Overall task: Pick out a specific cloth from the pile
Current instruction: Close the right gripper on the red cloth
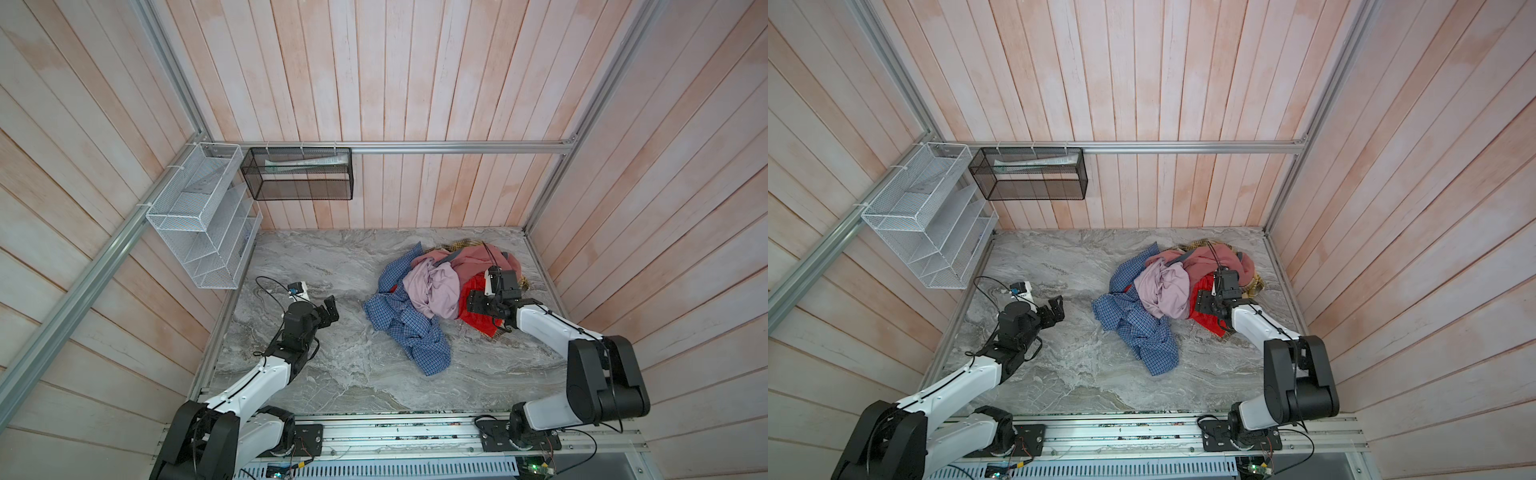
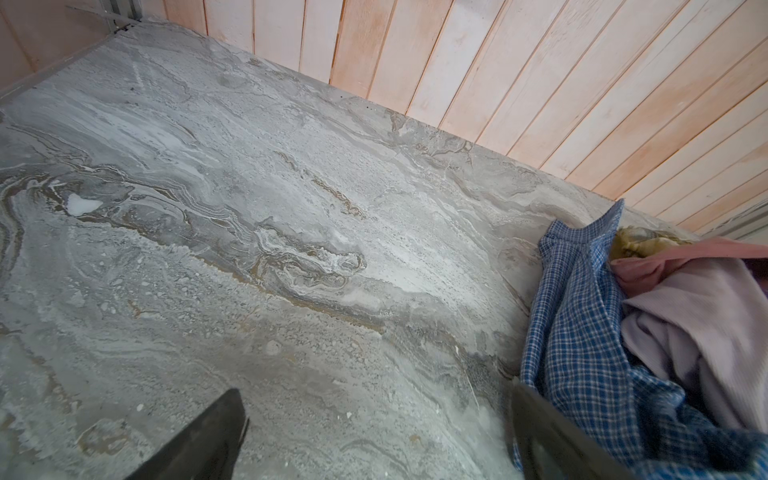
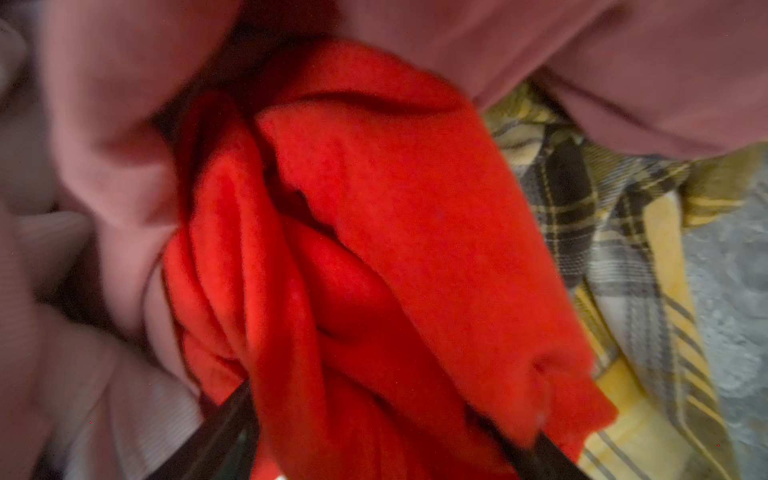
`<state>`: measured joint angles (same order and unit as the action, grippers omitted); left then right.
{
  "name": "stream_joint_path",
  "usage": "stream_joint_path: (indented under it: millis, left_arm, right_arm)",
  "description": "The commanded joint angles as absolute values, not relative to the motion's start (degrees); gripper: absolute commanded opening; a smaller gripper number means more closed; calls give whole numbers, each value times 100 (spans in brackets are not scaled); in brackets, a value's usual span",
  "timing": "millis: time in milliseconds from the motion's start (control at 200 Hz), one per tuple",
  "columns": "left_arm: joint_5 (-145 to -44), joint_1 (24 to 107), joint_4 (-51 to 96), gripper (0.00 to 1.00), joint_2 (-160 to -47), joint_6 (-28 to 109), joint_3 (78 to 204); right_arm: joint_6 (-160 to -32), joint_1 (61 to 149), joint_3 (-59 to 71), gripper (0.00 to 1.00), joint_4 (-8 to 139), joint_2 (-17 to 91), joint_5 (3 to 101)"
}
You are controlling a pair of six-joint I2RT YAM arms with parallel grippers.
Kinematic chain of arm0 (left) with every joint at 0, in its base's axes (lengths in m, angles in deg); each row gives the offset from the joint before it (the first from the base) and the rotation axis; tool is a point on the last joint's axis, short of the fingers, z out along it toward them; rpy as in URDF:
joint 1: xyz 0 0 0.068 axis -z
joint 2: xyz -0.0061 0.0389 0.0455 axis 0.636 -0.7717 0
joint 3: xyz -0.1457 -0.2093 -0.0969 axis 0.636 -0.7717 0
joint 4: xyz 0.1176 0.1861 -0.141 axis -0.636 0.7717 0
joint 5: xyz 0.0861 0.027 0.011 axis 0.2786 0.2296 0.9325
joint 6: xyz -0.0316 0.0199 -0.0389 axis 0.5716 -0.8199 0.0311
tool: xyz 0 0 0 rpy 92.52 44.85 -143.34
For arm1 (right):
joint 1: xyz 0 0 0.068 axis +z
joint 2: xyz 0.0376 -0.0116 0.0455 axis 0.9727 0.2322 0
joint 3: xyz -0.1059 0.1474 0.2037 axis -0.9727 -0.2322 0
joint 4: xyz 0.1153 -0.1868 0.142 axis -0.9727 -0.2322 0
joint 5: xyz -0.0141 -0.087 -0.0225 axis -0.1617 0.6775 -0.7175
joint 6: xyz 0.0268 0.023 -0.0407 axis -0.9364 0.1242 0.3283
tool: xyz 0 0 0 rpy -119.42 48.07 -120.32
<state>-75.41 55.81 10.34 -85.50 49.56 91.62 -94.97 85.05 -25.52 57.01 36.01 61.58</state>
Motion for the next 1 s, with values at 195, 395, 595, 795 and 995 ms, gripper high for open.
stream_joint_path:
  millis: [195,395,595,795,995]
  left_arm:
    - [-7529,5602,1060,100,-8350,5039,9022]
    - [-7556,5602,1034,100,-8388,5039,9020]
    - [-7604,5602,960,100,-8529,5101,9062]
    - [-7649,5602,908,100,-8637,5114,9112]
    - [-7607,5602,951,100,-8639,5092,9146]
  right_arm:
    - [-9235,8743,-2503,79,5653,3399,5980]
    - [-9129,8747,-2524,76,5272,3072,5755]
    - [-9059,8905,-2362,74,5193,3637,5911]
    - [-9124,8901,-2117,45,5204,4168,6195]
    - [-9260,8897,-2156,0,5068,3648,5995]
